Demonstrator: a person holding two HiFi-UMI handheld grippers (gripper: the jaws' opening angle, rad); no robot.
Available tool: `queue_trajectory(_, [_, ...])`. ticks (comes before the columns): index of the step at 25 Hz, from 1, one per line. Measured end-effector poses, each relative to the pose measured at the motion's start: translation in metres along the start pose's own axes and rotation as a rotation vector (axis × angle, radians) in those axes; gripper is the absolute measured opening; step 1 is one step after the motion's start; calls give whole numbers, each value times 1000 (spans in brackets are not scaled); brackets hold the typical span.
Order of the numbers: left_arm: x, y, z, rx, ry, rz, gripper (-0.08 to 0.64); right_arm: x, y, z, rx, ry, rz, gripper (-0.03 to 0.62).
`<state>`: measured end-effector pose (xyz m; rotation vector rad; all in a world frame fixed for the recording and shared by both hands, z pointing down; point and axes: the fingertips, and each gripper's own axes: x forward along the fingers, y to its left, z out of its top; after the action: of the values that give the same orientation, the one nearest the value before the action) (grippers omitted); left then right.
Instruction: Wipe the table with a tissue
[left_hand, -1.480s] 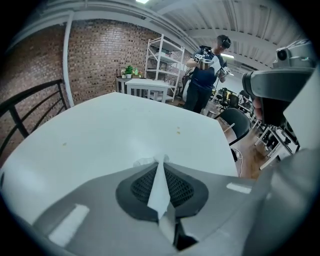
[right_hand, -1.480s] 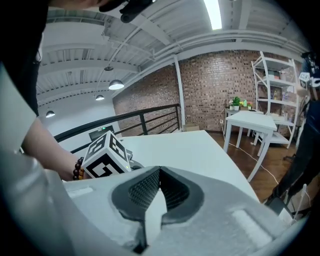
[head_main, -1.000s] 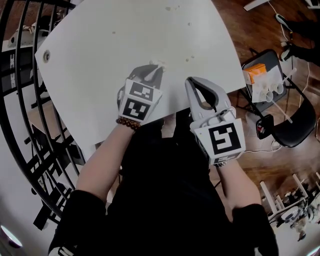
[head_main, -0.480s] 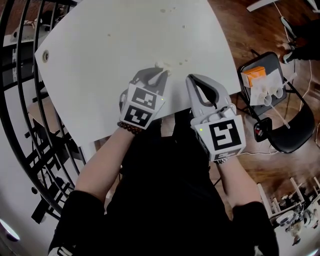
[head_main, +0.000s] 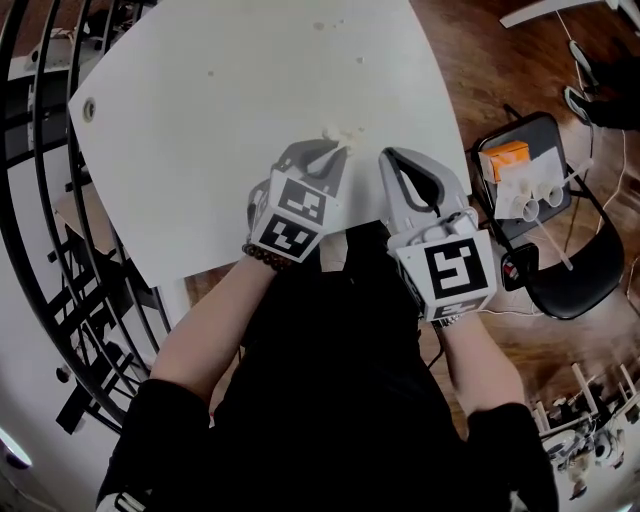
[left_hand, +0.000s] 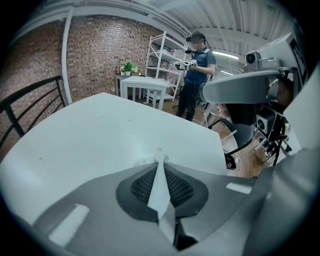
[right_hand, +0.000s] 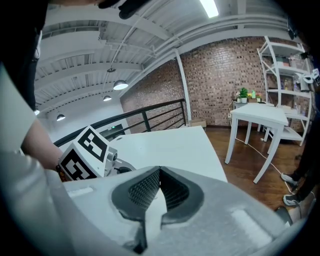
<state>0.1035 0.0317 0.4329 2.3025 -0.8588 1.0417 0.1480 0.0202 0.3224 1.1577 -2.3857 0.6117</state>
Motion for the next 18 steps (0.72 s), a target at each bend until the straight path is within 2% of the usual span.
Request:
queue_trajectory(3, [6,-1,4,-7,11,4,22,1,-11,0,-1,17,-9,-12])
queue_trajectory(8, [13,-2,9,-17,26,15,22,2,-16,5,-6,2,38,-12])
queue_trajectory(18, [24,-4,17,-39,32,39,21,2,-37,2,-13,16,47,-12])
